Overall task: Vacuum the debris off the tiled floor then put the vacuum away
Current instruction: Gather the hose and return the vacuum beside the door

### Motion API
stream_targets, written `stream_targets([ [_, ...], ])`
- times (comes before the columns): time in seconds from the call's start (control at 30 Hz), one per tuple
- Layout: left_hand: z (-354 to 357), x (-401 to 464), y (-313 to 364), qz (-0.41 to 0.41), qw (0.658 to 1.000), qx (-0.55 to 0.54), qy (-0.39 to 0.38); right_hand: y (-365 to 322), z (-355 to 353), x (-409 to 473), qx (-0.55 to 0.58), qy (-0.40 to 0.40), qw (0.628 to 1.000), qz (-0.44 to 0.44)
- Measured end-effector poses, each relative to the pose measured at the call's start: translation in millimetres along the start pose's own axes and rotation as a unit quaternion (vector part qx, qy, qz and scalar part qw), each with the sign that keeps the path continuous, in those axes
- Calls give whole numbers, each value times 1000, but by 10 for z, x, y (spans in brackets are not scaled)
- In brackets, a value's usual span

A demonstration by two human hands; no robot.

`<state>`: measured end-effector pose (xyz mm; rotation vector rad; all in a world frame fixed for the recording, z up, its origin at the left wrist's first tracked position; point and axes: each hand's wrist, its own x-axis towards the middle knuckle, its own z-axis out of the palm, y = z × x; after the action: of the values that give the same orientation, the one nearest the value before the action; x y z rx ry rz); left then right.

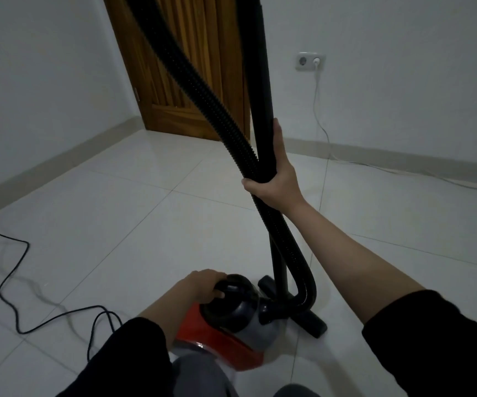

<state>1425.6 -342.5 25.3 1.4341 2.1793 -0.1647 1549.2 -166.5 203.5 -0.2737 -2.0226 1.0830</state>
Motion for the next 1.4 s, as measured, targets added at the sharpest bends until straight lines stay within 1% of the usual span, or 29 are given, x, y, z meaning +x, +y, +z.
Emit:
stream_targets([
  [0.17, -298, -212, -216, -7, 998, -69, -13, -237, 121, 462, 2, 12, 999, 40],
  [0.37, -1094, -801, -413, -32, 992, -122, -22, -1022, 319, 1300, 20, -31, 998, 50],
  [0.5, -1828, -1350, -537, -54, 987, -149, -28, -1740, 404, 1923, 47, -62, 996, 54],
  [0.67, -2882, -2000, -783, -64, 984, -165, -36, -2682, 448, 2832, 66, -64, 994, 56],
  [0.77, -3488, -2266, -944, -74, 983, -163, -37, -3122, 505, 3349, 71, -64, 993, 66],
  [0.87, -4028, -2431, -1125, -77, 984, -159, -33, -3420, 587, 3802, 78, -62, 993, 70],
  [1.0, -4632, -2447, -1418, -83, 986, -141, -25, -3574, 755, 4349, 88, -75, 992, 56],
  [1.13, -5125, -2280, -1791, -94, 986, -137, -13, -3565, 960, 4956, 110, -98, 988, 38],
  [1.27, -5576, -1925, -2269, -124, 982, -142, 4, -3350, 1267, 5672, 123, -109, 986, 10],
  [1.4, -5987, -1509, -2753, -156, 973, -165, 40, -3014, 1659, 6471, 140, -117, 983, -14],
])
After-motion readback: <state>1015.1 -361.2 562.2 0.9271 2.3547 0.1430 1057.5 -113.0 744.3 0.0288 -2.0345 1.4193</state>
